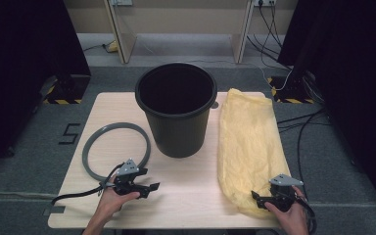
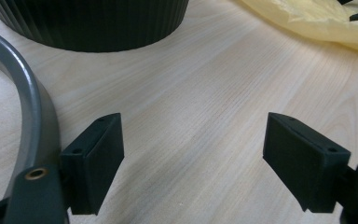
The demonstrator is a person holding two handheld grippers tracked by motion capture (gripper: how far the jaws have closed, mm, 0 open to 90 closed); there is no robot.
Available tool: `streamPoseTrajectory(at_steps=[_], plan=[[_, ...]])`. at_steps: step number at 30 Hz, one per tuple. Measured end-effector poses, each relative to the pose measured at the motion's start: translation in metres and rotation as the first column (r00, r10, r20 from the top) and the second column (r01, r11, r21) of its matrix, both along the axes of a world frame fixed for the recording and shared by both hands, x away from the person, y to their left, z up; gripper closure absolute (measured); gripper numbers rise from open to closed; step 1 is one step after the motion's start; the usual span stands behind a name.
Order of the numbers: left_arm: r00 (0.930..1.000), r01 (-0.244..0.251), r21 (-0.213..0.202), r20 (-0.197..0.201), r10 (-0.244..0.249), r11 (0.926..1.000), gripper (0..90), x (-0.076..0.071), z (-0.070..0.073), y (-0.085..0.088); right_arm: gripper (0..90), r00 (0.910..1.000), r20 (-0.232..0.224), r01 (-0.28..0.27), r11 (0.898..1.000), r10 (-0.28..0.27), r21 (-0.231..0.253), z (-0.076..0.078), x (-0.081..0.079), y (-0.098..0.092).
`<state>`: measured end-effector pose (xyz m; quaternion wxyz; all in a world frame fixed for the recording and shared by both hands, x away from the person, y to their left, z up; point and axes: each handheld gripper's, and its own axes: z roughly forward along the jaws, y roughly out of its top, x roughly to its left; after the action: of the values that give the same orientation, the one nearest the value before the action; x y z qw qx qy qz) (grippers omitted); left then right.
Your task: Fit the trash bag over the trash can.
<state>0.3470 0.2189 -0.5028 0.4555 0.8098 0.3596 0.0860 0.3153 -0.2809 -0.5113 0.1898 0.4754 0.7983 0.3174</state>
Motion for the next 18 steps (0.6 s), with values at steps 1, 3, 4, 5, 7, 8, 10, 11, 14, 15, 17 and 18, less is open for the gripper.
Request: streamPoseTrajectory(at_steps=[1, 3, 4, 5, 7, 8, 10, 11, 14, 15, 17, 18], plan=[[1.0, -0.002, -0.003, 0.002, 0.002, 1.0, 20.1, 0.0, 0.001, 0.0, 16.4, 1.0, -0.001, 0.003, 1.0, -0.003, 0.001, 0.001, 0.001, 0.0], [1.0, -0.004, -0.007, -0.003, 0.004, 1.0, 20.1, 0.001, 0.002, 0.001, 17.3, 1.0, -0.01, -0.001, 1.0, 0.001, 0.004, 0.002, 0.001, -0.001], [1.0, -0.009, -0.012, -0.004, 0.009, 0.9999, 20.1, 0.003, 0.002, 0.001, 17.6, 0.9999, -0.012, -0.001, 1.0, 0.001, 0.011, 0.005, 0.004, -0.004], [1.0, -0.009, -0.012, -0.004, 0.009, 0.9999, 20.1, 0.003, 0.002, 0.001, 17.6, 1.0, -0.009, 0.001, 1.0, -0.001, 0.009, 0.007, 0.005, -0.005], [0.9999, -0.008, -0.016, -0.009, 0.007, 0.9999, 20.0, 0.005, 0.003, 0.001, 17.6, 1.0, 0.005, 0.008, 1.0, -0.008, 0.015, 0.012, 0.01, -0.01], [1.0, -0.003, -0.02, -0.009, 0.003, 0.9998, 20.0, 0.005, 0.003, 0.001, 17.6, 1.0, 0.005, 0.008, 1.0, -0.008, 0.015, 0.012, 0.01, -0.01], [1.0, -0.004, -0.017, -0.006, 0.004, 0.9998, 20.0, 0.006, 0.002, 0.001, 17.5, 0.9994, 0.01, 0.034, 0.999, -0.034, 0.022, 0.019, 0.015, -0.015], [1.0, -0.006, -0.019, -0.007, 0.006, 0.9998, 20.0, 0.006, 0.002, 0.001, 17.4, 0.9988, 0.017, 0.046, 0.999, -0.046, 0.02, 0.022, 0.019, -0.019], [0.9999, 0.004, -0.026, -0.011, -0.004, 0.9997, 20.1, 0.007, 0.003, -0.001, 17.0, 0.9942, 0.021, 0.105, 0.994, -0.105, 0.021, 0.03, 0.041, -0.033], [0.9999, 0.004, -0.028, -0.01, -0.004, 0.9996, 20.0, 0.008, 0.002, -0.001, 17.0, 0.9936, 0.009, 0.112, 0.993, -0.113, 0.018, 0.031, 0.046, -0.036], [1.0, -0.004, -0.022, -0.005, 0.004, 0.9997, 20.1, 0.009, 0.002, -0.001, 17.0, 0.9894, -0.012, 0.145, 0.989, -0.145, 0.008, 0.03, 0.06, -0.044], [1.0, -0.002, -0.03, -0.005, 0.002, 0.9996, 20.1, 0.009, 0.003, -0.002, 16.9, 0.9875, -0.017, 0.156, 0.988, -0.156, 0.0, 0.029, 0.064, -0.047]])
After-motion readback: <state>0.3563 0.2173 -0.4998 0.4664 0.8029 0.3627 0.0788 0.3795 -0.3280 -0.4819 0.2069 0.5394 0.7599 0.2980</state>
